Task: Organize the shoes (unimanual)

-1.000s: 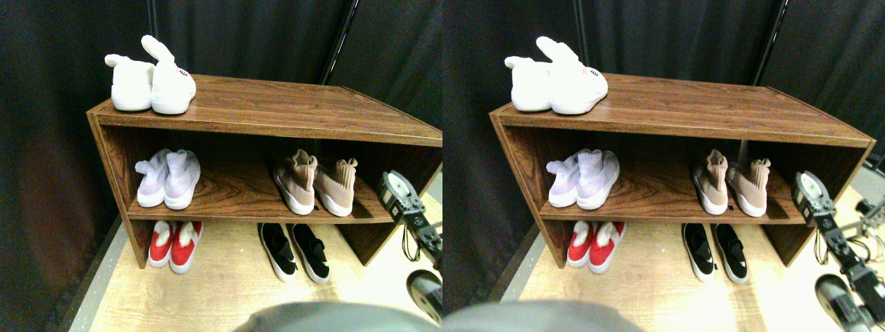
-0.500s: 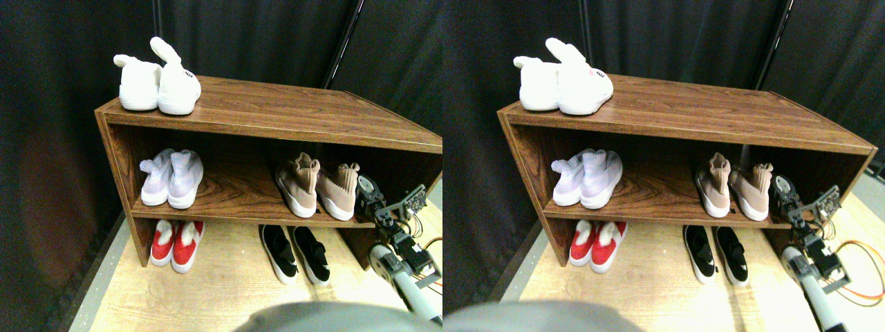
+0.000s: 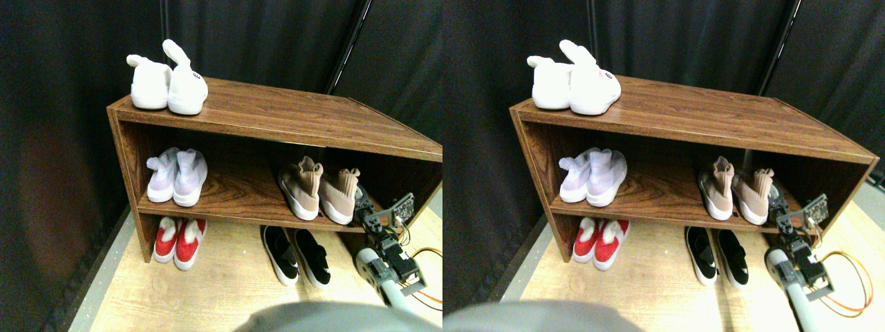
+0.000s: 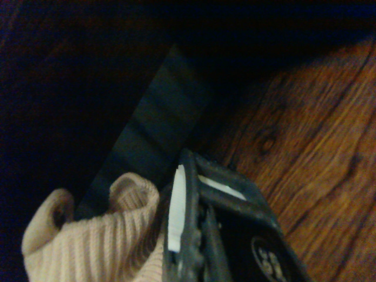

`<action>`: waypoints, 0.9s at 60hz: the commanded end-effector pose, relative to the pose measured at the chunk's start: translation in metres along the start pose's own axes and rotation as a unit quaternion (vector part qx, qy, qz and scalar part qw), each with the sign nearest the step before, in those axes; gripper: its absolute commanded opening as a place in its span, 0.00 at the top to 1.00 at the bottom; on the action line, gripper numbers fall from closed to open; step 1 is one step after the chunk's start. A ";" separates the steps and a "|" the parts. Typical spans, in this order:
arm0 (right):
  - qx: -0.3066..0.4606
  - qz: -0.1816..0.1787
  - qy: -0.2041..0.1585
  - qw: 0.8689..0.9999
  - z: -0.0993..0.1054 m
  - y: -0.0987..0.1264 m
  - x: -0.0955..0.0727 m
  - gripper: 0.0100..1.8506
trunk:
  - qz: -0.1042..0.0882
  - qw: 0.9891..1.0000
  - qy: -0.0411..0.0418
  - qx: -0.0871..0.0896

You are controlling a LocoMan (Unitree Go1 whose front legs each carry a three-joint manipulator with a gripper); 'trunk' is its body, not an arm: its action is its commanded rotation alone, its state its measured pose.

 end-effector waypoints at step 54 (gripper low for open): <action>-0.088 0.017 -0.064 0.994 0.032 -0.008 0.018 0.97 | -0.006 1.000 0.011 0.006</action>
